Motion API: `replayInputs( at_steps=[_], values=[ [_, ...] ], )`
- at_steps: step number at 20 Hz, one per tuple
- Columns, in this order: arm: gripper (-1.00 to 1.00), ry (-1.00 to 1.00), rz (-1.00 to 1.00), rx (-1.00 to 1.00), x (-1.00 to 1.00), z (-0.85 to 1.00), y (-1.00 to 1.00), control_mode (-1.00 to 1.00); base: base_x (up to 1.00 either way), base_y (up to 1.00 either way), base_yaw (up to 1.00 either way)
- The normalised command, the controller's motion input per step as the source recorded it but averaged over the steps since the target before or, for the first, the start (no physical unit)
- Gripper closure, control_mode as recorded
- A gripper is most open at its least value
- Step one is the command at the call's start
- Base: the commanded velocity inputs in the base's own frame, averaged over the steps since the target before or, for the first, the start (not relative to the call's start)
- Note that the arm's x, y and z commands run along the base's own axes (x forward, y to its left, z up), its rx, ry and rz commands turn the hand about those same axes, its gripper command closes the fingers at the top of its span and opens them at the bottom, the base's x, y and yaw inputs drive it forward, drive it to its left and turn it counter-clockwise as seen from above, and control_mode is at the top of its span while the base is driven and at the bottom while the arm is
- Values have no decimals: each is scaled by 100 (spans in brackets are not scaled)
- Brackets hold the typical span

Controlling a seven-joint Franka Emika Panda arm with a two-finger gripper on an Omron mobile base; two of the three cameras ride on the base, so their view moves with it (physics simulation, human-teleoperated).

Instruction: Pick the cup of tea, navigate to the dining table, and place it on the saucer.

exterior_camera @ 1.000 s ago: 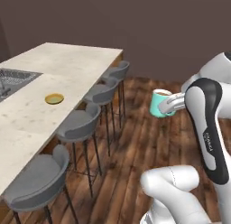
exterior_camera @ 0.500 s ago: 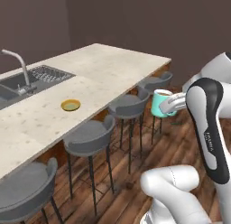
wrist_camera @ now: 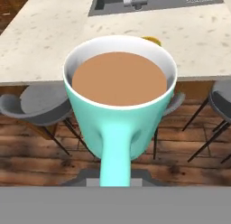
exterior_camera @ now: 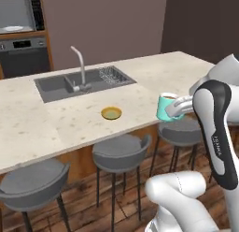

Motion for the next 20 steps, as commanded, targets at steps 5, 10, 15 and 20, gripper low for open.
replayInputs(
  at_steps=[5,10,15,20],
  values=[
    [100,0,0,0,0,0,0,100,50,-52,67],
    [100,0,0,0,0,0,0,100,8,-49,29],
    [100,0,0,0,0,0,0,100,14,-69,-1],
    [100,0,0,0,0,0,0,100,29,-24,-5]
  ],
)
